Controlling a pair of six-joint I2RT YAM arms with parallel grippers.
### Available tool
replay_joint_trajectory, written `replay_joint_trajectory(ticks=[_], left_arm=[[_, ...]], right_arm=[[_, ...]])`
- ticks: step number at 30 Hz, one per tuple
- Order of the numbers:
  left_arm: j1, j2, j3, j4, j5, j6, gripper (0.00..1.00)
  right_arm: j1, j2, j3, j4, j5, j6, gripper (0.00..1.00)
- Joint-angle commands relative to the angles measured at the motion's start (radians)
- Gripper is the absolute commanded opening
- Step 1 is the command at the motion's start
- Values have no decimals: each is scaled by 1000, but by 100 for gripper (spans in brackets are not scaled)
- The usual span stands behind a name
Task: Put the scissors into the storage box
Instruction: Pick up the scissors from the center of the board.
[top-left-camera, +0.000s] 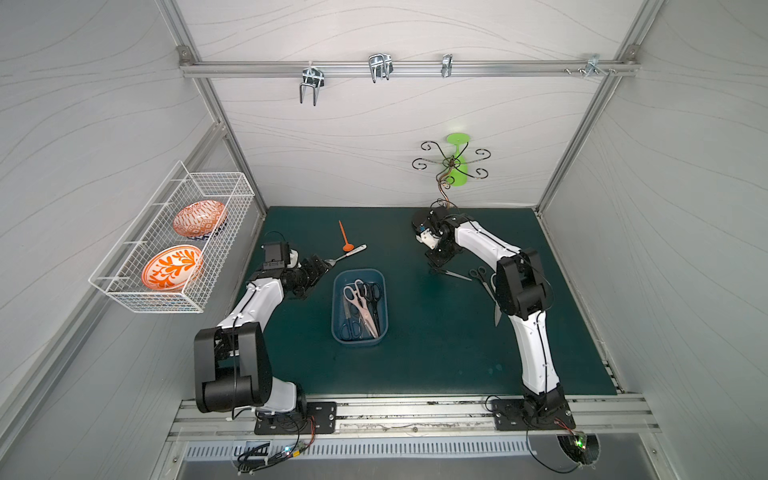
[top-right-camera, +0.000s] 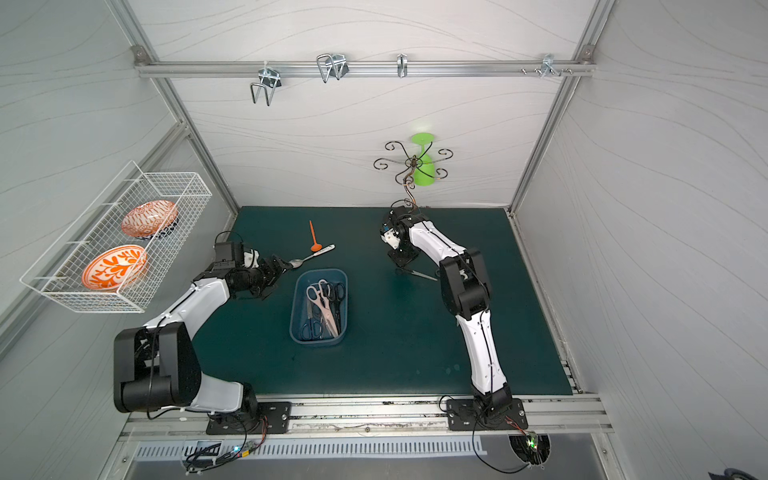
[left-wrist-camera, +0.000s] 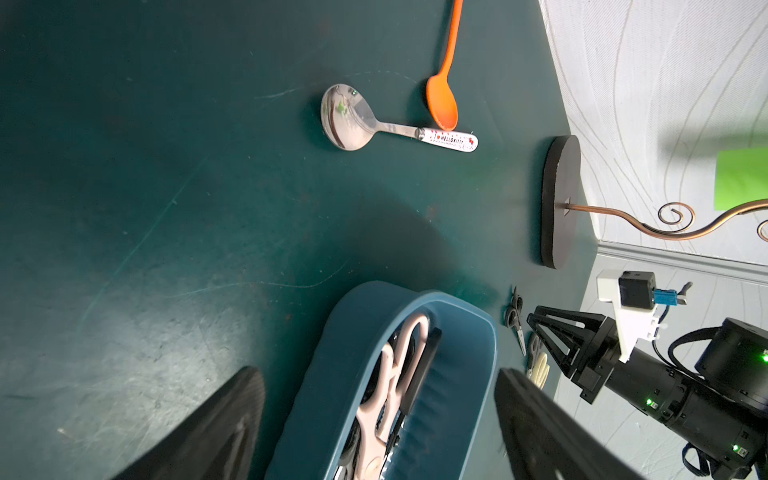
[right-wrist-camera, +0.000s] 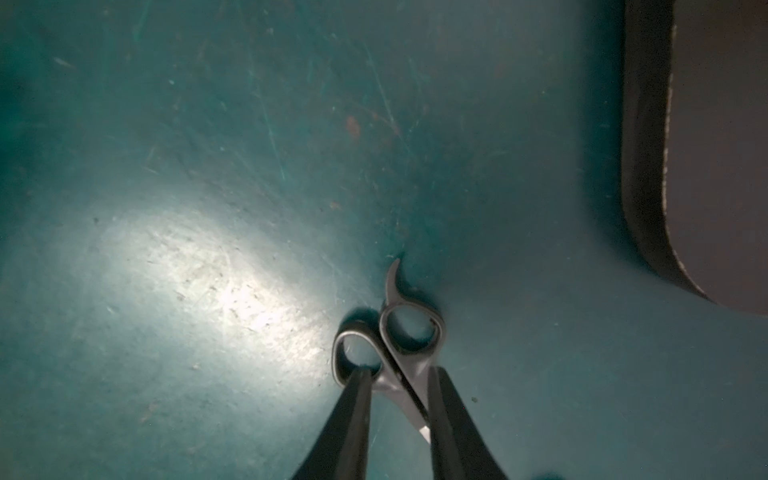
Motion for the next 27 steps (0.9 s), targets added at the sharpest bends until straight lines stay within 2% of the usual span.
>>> replay_joint_trajectory(ticks=[1,27], left_arm=[[-4,19,16,27,4,12,91],[-3,19,21,7,-23,23,91]], right_arm=[[-6,4,-3,-23,-10,-47,30],[19,39,-31,46,17,-94,30]])
